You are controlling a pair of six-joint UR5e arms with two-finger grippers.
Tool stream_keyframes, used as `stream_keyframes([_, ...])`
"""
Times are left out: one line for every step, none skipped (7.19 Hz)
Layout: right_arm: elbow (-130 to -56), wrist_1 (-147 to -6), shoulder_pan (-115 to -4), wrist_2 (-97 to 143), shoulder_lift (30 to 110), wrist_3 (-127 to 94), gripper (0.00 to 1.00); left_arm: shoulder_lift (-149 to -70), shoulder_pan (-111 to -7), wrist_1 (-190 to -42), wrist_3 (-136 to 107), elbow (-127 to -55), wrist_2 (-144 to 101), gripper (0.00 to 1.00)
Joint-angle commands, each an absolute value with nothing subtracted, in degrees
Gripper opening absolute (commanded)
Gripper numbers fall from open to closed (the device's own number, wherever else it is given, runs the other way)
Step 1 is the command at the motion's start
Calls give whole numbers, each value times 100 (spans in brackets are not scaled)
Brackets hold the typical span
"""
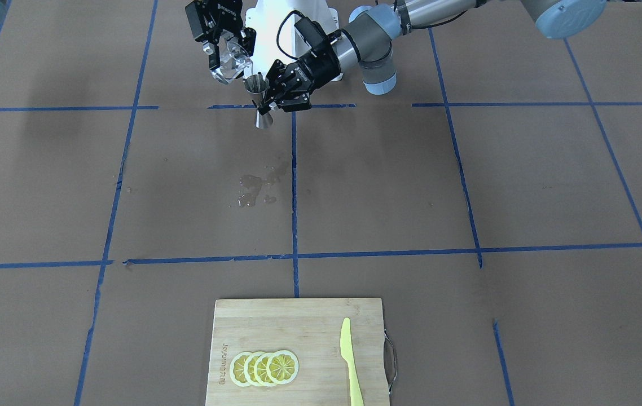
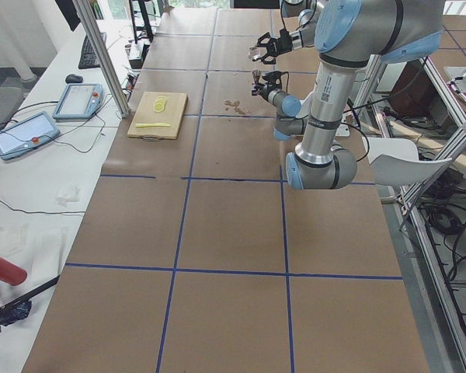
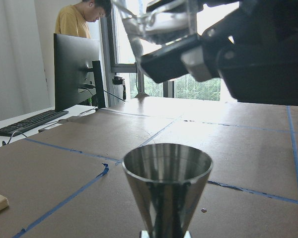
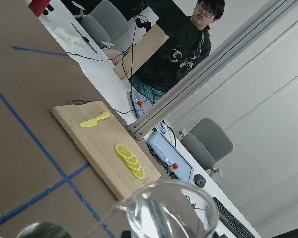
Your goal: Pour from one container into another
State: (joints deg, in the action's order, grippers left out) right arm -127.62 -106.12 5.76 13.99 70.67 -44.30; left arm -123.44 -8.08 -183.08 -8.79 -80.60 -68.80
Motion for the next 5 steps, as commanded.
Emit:
stream_keyframes([-12771,-10652,580,1406,7066,-4324,0,-12357,-809,-18308,-879,-8060,-6873,0])
stream_keyframes([-12779,-10792,589,1415,7066,-4307,0,-12357,-809,-18308,-879,-8060,-6873,0])
stream_keyframes([-12892,-10993,589,1415,7066,-4307,0,-12366,-809,-18308,-888,-8060,-6882,0])
stream_keyframes([-12911,-11091,598,1424,7066,-4307,0,-12384,-809,-18308,-888,-8060,-6882,0])
stream_keyframes([-12911,-11092,598,1424,7058,-4298,0,-12384,-809,-18308,-888,-8060,-6882,0])
